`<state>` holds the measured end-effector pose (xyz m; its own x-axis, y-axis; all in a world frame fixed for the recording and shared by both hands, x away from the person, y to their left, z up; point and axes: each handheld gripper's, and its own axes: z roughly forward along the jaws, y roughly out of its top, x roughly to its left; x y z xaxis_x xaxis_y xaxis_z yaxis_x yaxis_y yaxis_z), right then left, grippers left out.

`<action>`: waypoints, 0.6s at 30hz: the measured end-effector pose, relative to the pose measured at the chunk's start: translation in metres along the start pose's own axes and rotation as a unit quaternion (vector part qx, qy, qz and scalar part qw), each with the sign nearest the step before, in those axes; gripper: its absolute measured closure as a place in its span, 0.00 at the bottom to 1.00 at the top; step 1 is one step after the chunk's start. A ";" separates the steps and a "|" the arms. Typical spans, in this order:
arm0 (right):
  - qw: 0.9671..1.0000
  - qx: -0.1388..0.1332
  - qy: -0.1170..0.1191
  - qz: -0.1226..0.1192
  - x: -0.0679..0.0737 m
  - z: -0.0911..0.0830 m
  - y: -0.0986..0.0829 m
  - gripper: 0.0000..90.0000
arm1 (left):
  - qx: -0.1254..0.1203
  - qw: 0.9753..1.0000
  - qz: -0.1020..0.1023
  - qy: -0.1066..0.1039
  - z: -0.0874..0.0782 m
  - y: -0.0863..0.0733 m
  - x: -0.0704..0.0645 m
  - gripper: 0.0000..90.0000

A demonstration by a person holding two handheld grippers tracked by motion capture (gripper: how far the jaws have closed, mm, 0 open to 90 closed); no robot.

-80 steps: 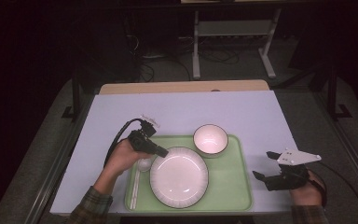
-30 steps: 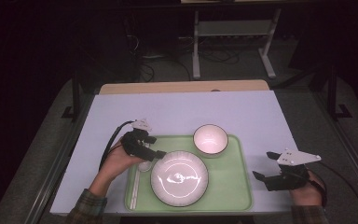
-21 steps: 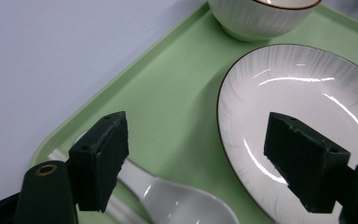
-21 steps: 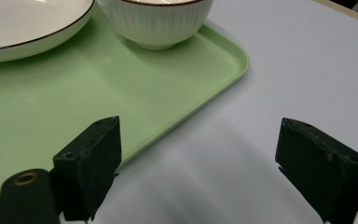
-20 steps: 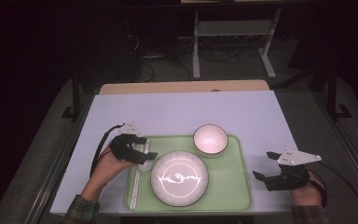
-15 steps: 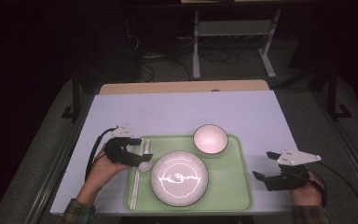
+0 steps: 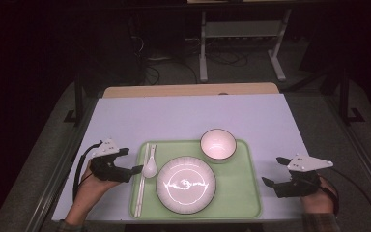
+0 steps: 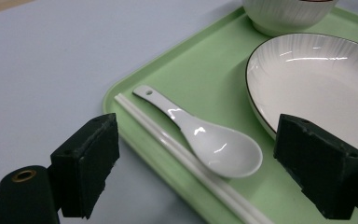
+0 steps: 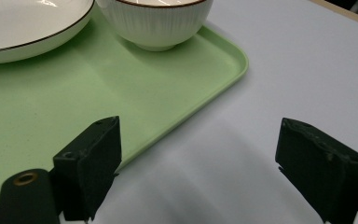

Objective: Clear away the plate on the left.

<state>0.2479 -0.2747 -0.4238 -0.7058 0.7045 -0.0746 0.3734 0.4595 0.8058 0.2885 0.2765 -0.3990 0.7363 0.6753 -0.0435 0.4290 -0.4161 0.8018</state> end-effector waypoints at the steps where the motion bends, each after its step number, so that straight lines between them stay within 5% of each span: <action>1: 1.000 0.000 0.000 0.000 0.000 0.000 0.000 0.15 | -0.004 1.000 -0.004 0.002 -0.003 -0.003 0.000 0.15; 18: 1.000 -0.002 0.000 0.000 0.001 0.000 0.000 0.15 | -0.035 0.998 -0.032 0.050 -0.033 -0.045 0.000 0.15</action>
<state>0.2476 -0.2741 -0.4242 -0.7055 0.7046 -0.0756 0.3703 0.4575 0.8084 0.2518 0.3148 -0.4157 0.6508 0.7582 -0.0387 0.4332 -0.3289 0.8392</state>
